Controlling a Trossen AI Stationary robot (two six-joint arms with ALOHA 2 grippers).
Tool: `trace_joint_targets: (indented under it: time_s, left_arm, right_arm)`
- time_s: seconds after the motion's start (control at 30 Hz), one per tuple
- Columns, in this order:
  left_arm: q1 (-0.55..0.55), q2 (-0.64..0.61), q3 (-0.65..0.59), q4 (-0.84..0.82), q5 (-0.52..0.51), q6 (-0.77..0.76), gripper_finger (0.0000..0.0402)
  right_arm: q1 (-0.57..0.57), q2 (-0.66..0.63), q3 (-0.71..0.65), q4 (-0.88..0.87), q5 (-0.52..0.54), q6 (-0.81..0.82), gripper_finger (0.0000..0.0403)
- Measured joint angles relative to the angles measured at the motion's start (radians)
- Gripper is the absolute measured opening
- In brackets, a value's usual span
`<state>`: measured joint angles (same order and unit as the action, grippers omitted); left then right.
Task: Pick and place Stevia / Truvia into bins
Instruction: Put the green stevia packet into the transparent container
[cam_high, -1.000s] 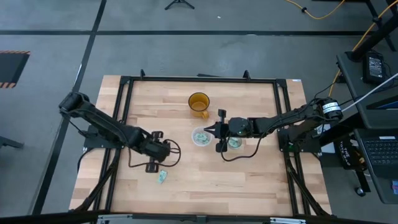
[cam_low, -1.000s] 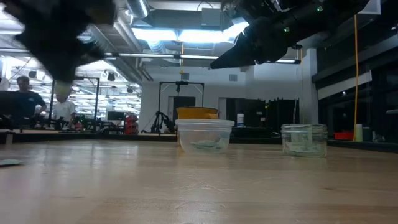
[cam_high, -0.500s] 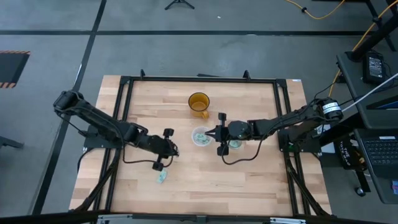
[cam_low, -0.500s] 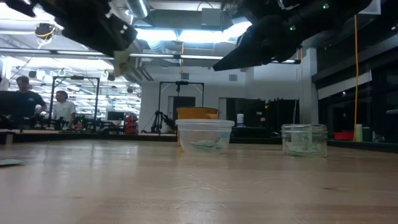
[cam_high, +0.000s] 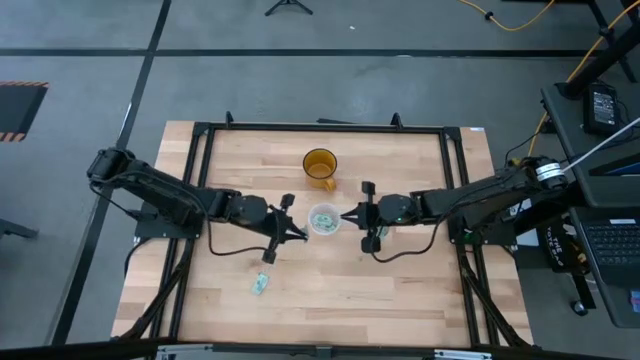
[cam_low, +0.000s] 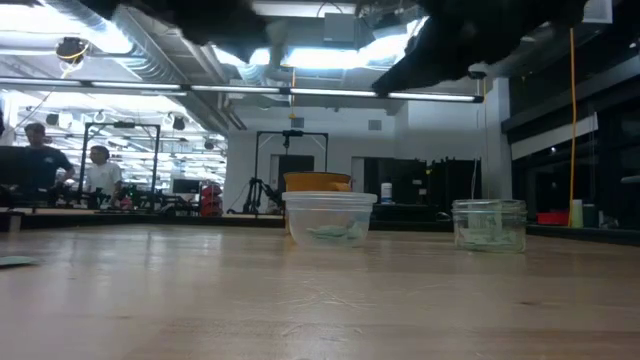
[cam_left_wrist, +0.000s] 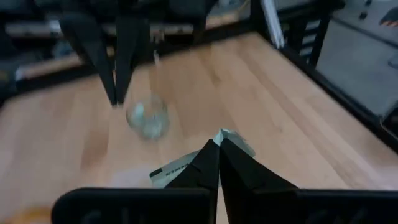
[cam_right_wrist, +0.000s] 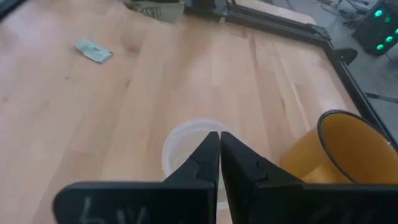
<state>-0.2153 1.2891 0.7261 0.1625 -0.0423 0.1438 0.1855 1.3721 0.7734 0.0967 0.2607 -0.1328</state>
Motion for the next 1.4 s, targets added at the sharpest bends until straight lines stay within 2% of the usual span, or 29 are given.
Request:
trace_joint_targets:
  time_s: [0.23, 0.37, 0.53, 0.67, 1.0, 1.2, 1.4]
  left_arm:
    - [0.076, 0.154, 0.000, 0.199, 0.039, 0.050, 0.0002]
    - [0.138, 0.245, 0.000, 0.298, 0.044, 0.014, 0.0002]
    - [0.218, 0.319, 0.029, 0.305, 0.148, -0.090, 0.0002]
    - [0.247, 0.354, 0.053, 0.305, 0.199, -0.118, 0.0002]
    - [0.249, 0.426, 0.055, 0.281, 0.188, -0.132, 0.0003]
    - [0.248, 0.468, 0.055, 0.282, 0.094, -0.133, 0.0006]
    - [0.248, 0.459, 0.055, 0.283, 0.067, -0.131, 0.0040]
  right_arm:
    - [0.037, -0.079, -0.010, -0.055, 0.000, 0.036, 0.0019]
    - [0.045, -0.104, -0.012, -0.101, 0.002, 0.080, 0.0019]
    - [0.046, -0.114, -0.012, -0.134, 0.021, 0.103, 0.0019]
    - [0.046, -0.114, -0.012, -0.144, 0.022, 0.103, 0.0019]
    - [0.046, -0.114, -0.012, -0.162, 0.021, 0.098, 0.0019]
    - [0.046, -0.114, -0.012, -0.162, 0.021, 0.098, 0.0019]
    - [0.046, -0.114, -0.012, -0.163, 0.020, 0.098, 0.0019]
